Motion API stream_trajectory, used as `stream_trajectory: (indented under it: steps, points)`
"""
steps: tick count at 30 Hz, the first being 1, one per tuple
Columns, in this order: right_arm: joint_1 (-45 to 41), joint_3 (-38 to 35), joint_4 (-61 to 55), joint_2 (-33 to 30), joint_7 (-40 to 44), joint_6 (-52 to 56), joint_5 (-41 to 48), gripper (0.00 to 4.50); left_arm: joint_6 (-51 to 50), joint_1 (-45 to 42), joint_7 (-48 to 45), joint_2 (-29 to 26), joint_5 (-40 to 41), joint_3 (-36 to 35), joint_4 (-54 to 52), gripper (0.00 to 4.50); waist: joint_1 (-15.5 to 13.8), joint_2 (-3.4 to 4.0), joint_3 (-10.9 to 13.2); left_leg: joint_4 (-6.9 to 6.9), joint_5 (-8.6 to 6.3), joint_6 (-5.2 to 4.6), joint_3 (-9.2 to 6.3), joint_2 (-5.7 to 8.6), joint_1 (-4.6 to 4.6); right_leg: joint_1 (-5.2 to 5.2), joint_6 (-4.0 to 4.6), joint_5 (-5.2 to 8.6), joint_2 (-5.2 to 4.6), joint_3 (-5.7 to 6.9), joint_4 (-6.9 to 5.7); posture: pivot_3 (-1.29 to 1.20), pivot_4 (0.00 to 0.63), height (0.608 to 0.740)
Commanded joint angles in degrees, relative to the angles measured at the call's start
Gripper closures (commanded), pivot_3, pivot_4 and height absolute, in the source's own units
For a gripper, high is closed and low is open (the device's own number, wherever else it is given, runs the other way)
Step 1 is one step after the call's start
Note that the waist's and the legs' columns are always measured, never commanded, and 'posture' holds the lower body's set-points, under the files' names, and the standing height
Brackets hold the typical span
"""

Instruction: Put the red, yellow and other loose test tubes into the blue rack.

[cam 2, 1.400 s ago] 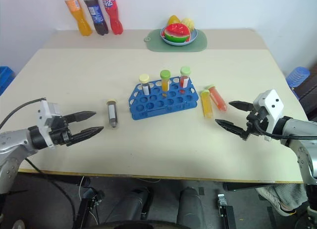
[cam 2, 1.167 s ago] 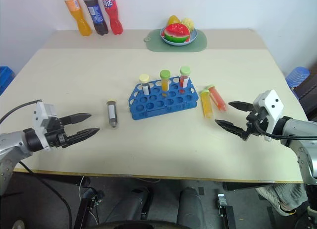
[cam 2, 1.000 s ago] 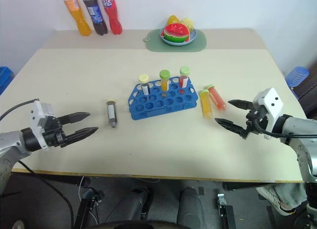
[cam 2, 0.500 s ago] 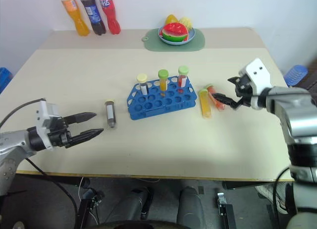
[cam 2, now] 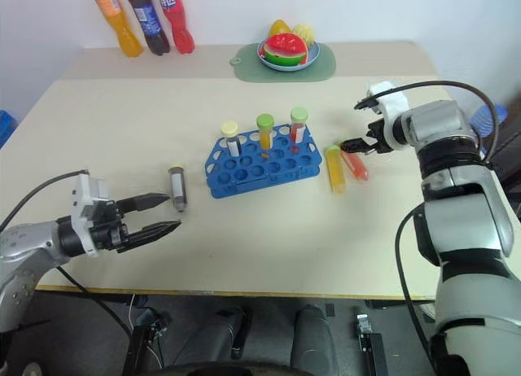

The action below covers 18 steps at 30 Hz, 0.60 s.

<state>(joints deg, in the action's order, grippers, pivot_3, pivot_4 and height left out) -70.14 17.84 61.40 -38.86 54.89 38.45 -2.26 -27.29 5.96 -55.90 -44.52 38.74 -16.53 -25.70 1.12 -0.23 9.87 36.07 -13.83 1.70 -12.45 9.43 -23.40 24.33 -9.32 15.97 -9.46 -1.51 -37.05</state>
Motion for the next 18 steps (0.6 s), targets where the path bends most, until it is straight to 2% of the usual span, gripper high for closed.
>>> stream_trajectory:
  steps: [1, 4, 7, 11, 13, 18]
  points:
    - [-2.1, 0.2, 4.6, 0.8, 0.4, -4.7, -3.2, 0.06, -0.2, 1.4, 1.1, 0.0, 1.6, -3.2, -2.8, 1.13, 0.0, 0.02, 0.0, 0.01, 0.01, 0.02, 0.02, 0.0, 0.0, 0.01, 0.01, -0.01, 0.0, -0.02, -0.02, 0.0, 0.15, 0.74]
    - [-2.1, 0.3, 7.4, 2.2, 0.4, -7.5, -5.3, 0.06, -0.4, 3.0, 1.8, 0.0, 2.1, -4.1, -4.1, 1.13, 0.2, 0.02, 0.0, 0.03, 0.03, 0.06, 0.05, -0.04, 0.02, 0.02, 0.06, -0.04, 0.03, -0.04, -0.06, 0.0, 0.15, 0.74]
    - [-1.6, 0.3, 8.7, 3.4, 0.4, -10.0, -6.9, 0.85, -0.8, 3.9, 2.3, 0.2, 2.4, -4.6, -4.9, 1.08, 0.2, 0.01, 0.0, 0.04, 0.04, 0.08, 0.05, -0.07, 0.04, 0.01, 0.11, -0.08, 0.07, -0.04, -0.08, 0.0, 0.15, 0.74]
    - [-1.6, -0.7, 9.4, 3.9, 0.1, -10.8, -7.9, 2.83, -0.9, 3.9, 2.9, 0.4, 2.8, -4.3, -5.2, 1.08, 0.2, -0.04, -0.1, 0.07, 0.05, 0.08, 0.05, -0.17, 0.07, -0.02, 0.18, -0.15, 0.21, -0.08, -0.08, 0.0, 0.15, 0.74]
    - [-1.7, -0.8, 9.3, 3.7, 0.5, -11.3, -8.4, 3.67, -0.9, 3.8, 3.1, 0.4, 2.9, -4.1, -5.2, 1.08, 0.2, -0.04, -0.1, 0.07, 0.07, 0.12, 0.06, -0.26, 0.08, -0.02, 0.22, -0.21, 0.32, -0.12, -0.07, 0.0, 0.15, 0.74]
    - [-1.9, -1.1, 7.4, -0.4, 2.2, -15.2, -9.9, 3.72, -0.2, 2.1, 3.1, 0.5, 2.3, -2.7, -4.0, 1.08, -0.3, 0.02, 0.0, 0.05, 0.11, 0.19, 0.05, -0.32, 0.07, 0.0, 0.27, -0.26, 0.4, -0.12, -0.07, 0.0, 0.15, 0.74]
